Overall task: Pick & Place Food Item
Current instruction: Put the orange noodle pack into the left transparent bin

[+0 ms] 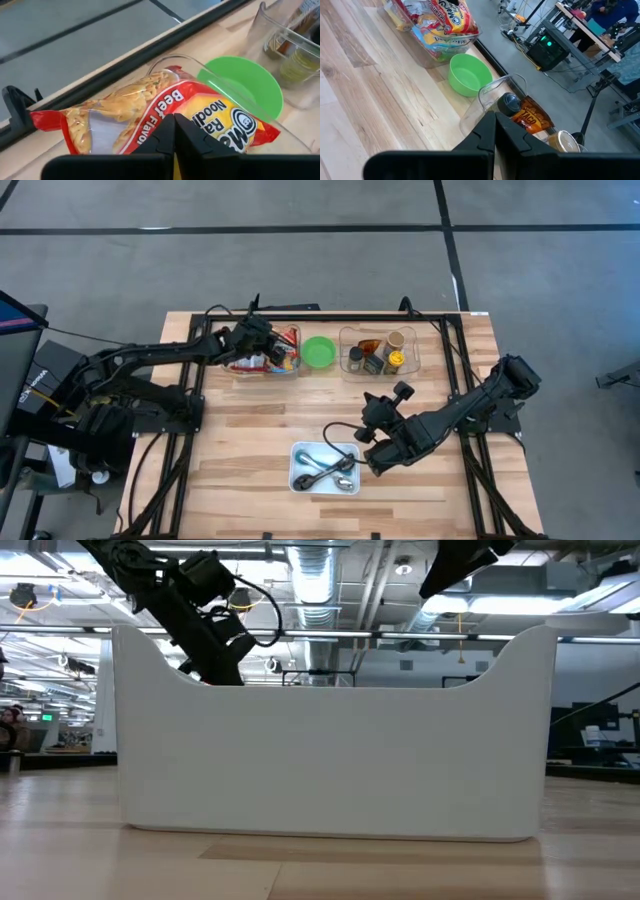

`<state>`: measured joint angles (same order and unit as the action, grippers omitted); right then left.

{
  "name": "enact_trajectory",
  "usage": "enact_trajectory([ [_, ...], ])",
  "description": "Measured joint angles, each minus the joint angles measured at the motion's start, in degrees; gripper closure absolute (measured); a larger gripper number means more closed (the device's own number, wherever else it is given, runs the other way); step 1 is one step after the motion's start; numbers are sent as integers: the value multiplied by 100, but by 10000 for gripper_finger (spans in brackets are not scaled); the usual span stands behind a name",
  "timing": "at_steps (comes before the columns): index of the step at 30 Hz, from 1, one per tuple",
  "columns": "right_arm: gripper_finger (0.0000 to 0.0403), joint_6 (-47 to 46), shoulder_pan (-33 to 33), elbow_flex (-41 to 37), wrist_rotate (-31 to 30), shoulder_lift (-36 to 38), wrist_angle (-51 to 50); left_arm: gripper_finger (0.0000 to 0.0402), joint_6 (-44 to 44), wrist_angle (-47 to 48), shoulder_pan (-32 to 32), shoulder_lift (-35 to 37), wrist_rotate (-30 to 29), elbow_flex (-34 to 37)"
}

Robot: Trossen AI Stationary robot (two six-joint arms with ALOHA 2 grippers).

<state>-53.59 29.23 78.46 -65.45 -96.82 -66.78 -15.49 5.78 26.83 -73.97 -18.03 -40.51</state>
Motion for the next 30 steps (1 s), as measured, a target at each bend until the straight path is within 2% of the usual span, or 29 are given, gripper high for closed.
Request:
enact_trajectory([
  [8,402,1,0,0,24,0,22,400,-250,96,-223,3,303,-3],
  [26,402,1,0,0,109,0,24,401,-448,234,-197,-5,307,4],
  [30,402,1,0,0,110,0,24,401,96,86,-198,-7,315,15],
])
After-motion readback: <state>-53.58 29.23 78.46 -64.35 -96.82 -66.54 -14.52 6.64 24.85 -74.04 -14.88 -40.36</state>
